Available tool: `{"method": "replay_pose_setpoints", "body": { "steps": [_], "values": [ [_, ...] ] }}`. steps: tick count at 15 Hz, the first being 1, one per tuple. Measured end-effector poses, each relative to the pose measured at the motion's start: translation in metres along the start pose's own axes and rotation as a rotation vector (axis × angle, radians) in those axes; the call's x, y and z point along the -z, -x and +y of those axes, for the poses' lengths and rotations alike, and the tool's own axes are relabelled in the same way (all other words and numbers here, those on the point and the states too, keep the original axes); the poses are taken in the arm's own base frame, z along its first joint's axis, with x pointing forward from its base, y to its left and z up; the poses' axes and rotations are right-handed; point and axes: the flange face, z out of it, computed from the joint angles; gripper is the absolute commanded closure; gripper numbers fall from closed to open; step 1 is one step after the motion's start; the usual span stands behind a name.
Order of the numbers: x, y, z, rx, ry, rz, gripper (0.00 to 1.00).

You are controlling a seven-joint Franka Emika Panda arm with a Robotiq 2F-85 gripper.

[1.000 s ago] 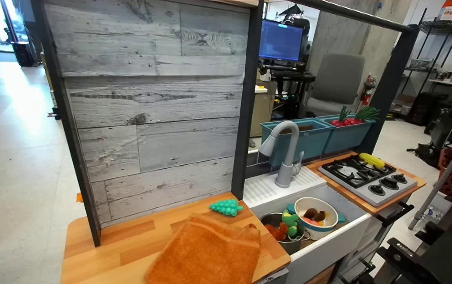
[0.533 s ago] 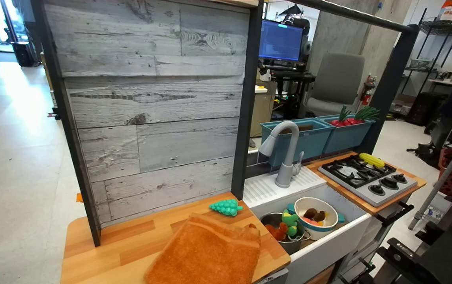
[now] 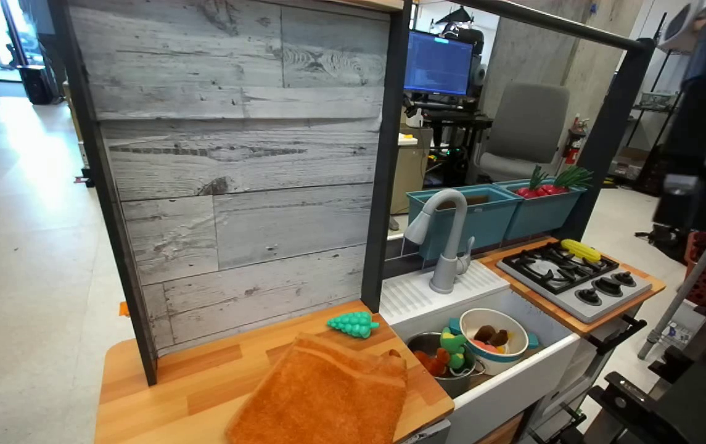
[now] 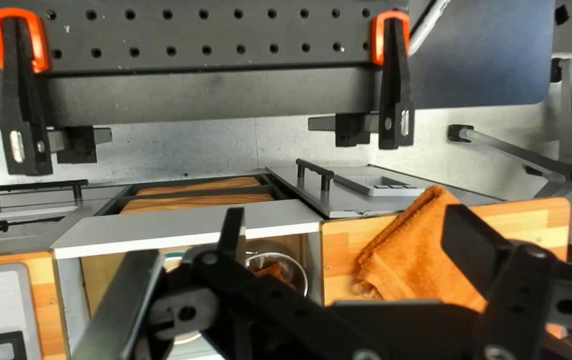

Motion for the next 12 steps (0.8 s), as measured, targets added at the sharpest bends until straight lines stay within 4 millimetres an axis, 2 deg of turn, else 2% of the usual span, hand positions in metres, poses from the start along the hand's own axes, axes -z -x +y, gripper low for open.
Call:
{"method": "replay_pose_setpoints", "body": {
  "steps": [3, 5, 12],
  "values": [
    [-0.026, -0.045, -0.009, -0.033, -0.016, -0.060, 0.00],
    [-0.038, -0.063, -0.010, -0.038, -0.022, -0.082, 0.00],
    [-0.038, -0.067, -0.008, -0.041, -0.026, -0.092, 0.00]
  ]
}}
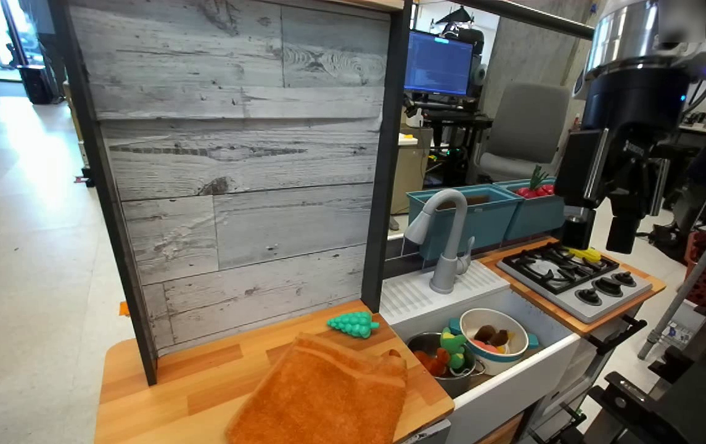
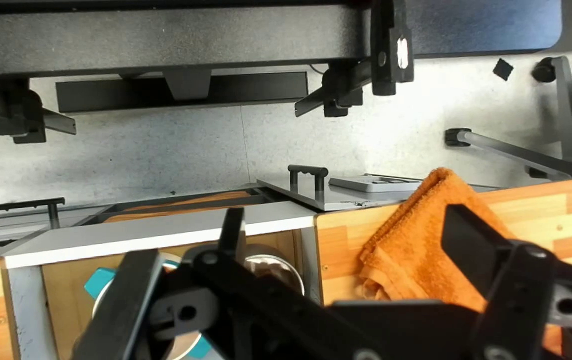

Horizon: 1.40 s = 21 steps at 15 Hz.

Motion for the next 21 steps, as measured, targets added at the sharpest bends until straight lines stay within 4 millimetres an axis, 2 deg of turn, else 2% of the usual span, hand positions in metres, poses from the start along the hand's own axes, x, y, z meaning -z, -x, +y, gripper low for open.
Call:
{"method": "replay_pose_setpoints", "body": {
  "steps": [7, 9, 11, 13, 16, 18, 21],
  "values": [
    [0.000, 0.000, 0.000, 0.002, 0.001, 0.000, 0.00],
    [0.001, -0.006, -0.004, 0.006, -0.011, 0.090, 0.00],
    [0.001, -0.011, -0.020, 0.013, -0.026, 0.210, 0.00],
    [-0.005, -0.016, -0.050, 0.070, -0.026, 0.315, 0.00],
    [-0.028, -0.024, -0.096, 0.161, -0.009, 0.367, 0.00],
    [-0.041, -0.033, -0.106, 0.167, -0.001, 0.366, 0.00],
    [-0.044, -0.041, -0.103, 0.164, 0.000, 0.365, 0.00]
  ]
}}
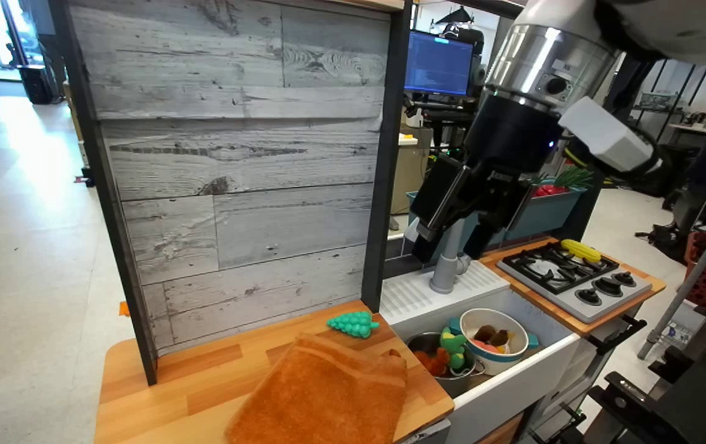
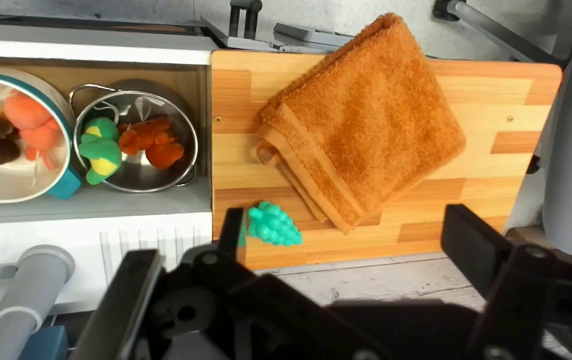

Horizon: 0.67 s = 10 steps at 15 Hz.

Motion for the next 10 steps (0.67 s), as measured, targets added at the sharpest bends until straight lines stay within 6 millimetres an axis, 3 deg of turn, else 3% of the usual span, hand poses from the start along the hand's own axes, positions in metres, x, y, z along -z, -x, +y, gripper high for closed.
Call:
{"method": "replay_pose_setpoints", "body": {
  "steps": [3, 5, 7, 10],
  "values": [
    [-0.001, 0.000, 0.002, -0.001, 0.003, 0.001, 0.00],
    [-0.012, 0.001, 0.014, -0.047, 0.008, -0.008, 0.00],
    [-0.039, 0.002, 0.042, -0.116, 0.035, -0.032, 0.00],
    [-0.088, 0.004, 0.100, -0.236, 0.102, -0.042, 0.00]
  ]
}}
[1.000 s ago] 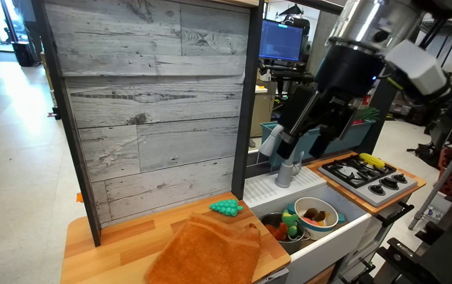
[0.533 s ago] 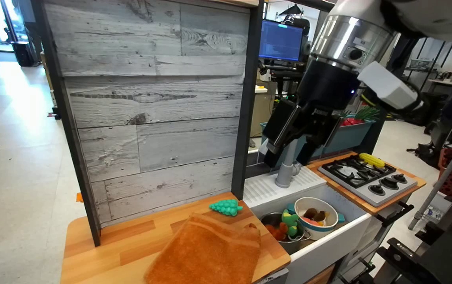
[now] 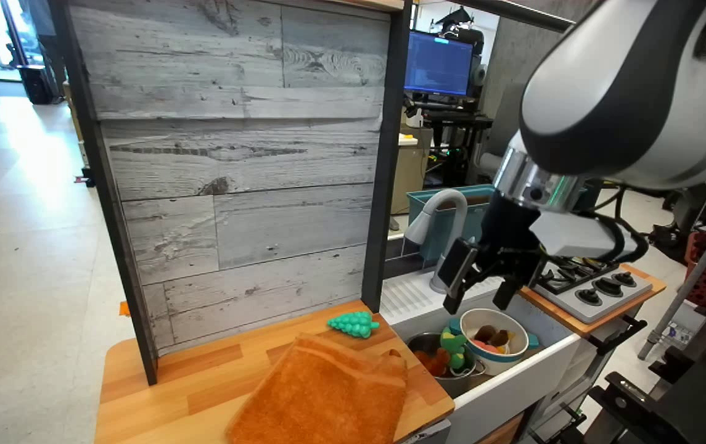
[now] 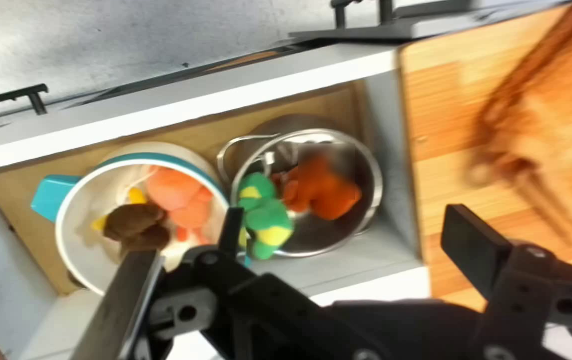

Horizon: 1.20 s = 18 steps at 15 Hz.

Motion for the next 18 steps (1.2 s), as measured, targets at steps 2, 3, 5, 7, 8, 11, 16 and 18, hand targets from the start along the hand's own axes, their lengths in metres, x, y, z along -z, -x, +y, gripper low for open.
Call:
{"method": "replay_pose_setpoints", "body": {
  "steps": [2, 3, 5, 7, 8, 11, 16, 18],
  "values": [
    [-0.038, -0.015, 0.041, -0.106, 0.040, 0.008, 0.00],
    [-0.048, -0.023, 0.054, -0.151, 0.045, 0.017, 0.00],
    [-0.057, -0.036, 0.068, -0.209, 0.040, 0.033, 0.00],
    [-0.056, -0.041, 0.069, -0.220, 0.037, 0.042, 0.00],
    [-0.056, -0.040, 0.069, -0.215, 0.039, 0.039, 0.00],
    [-0.062, -0.036, 0.081, -0.239, 0.094, -0.012, 0.00],
    [-0.082, -0.037, 0.130, -0.330, 0.198, -0.058, 0.12],
    [-0.090, -0.041, 0.133, -0.328, 0.201, -0.039, 0.08]
  ]
}}
